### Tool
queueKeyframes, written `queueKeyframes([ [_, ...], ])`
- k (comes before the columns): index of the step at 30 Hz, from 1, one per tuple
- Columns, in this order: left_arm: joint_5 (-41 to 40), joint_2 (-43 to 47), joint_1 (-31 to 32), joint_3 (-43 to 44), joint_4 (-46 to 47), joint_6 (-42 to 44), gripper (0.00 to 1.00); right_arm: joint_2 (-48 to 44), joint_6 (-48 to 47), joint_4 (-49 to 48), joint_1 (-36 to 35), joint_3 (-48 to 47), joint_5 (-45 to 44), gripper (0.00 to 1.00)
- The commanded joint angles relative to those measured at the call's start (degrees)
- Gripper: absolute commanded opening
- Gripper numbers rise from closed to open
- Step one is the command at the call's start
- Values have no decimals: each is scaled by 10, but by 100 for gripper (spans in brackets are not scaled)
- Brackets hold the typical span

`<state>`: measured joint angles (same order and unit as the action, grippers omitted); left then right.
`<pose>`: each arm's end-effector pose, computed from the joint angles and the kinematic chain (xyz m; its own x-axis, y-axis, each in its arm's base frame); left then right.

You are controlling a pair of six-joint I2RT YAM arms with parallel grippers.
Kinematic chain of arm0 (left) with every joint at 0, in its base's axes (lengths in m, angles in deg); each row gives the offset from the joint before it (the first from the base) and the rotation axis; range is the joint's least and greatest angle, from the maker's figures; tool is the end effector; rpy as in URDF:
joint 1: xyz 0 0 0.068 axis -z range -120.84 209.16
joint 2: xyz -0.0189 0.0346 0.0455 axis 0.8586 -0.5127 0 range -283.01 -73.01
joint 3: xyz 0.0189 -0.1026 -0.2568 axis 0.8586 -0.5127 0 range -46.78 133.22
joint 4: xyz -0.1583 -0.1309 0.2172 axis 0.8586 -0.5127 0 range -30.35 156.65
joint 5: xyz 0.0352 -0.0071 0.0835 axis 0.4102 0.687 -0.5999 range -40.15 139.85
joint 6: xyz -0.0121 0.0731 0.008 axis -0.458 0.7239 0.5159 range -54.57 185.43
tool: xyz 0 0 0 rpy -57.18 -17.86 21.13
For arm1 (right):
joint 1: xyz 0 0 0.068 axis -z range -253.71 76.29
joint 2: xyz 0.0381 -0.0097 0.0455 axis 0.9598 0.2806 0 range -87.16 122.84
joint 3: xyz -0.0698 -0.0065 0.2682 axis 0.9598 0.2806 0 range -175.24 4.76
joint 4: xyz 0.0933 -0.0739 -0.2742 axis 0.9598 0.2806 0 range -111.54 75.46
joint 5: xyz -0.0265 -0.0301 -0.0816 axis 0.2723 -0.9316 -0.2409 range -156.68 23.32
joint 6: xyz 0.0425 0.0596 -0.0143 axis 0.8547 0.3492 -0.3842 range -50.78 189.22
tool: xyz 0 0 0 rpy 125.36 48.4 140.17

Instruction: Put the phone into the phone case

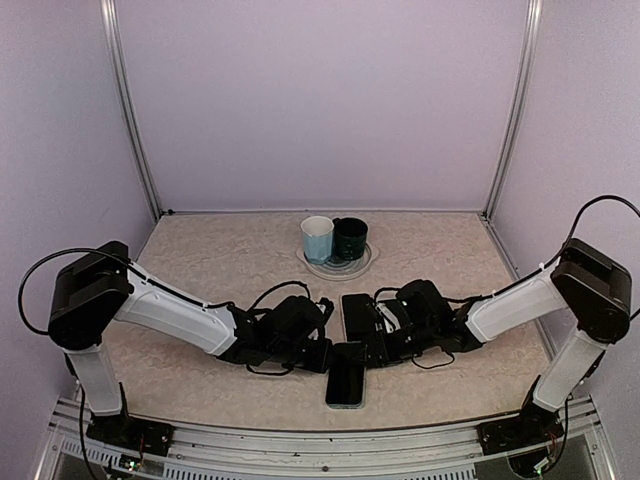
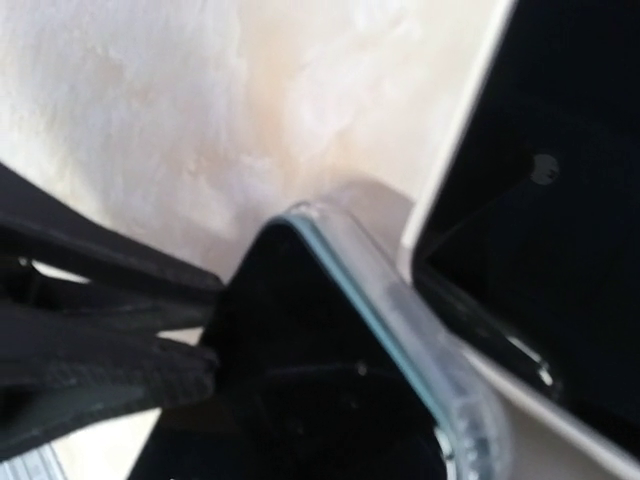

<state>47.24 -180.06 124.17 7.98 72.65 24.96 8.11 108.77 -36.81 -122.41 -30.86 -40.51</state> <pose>0.1779 -0.3746 0.0831 -0.8113 0.2061 -0.5471 0.4806 0.7680 -0.4234 0.1992 0.2686 0.0745 -0.9178 -0.1788 -0.3546 -0.3863 0.6087 0.6929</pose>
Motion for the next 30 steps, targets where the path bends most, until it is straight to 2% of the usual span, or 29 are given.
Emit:
queueKeyframes([
  [1, 65, -34, 17, 7, 32, -7, 18, 35, 20, -70, -6, 3, 43, 50],
  [7, 69, -24, 18, 0, 56, -9, 18, 48, 24, -84, -5, 1, 51, 48],
  [14, 47, -8, 15, -11, 61, -3, 18, 48, 29, -87, -4, 6, 54, 14],
  [18, 40, 3, 13, -18, 62, 5, 18, 50, 32, -91, -3, 7, 59, 5],
  [22, 17, 29, 9, -38, 55, 18, 20, 35, 23, -96, 0, 10, 66, 0],
  [25, -3, 91, 4, -70, 67, 49, 29, -4, -9, -97, 2, 13, 68, 0],
  [28, -24, 154, 5, -101, 79, 86, 50, -53, -51, -97, 1, 13, 74, 0],
  [30, -33, 199, 6, -122, 95, 107, 60, -83, -72, -108, 1, 15, 83, 0],
])
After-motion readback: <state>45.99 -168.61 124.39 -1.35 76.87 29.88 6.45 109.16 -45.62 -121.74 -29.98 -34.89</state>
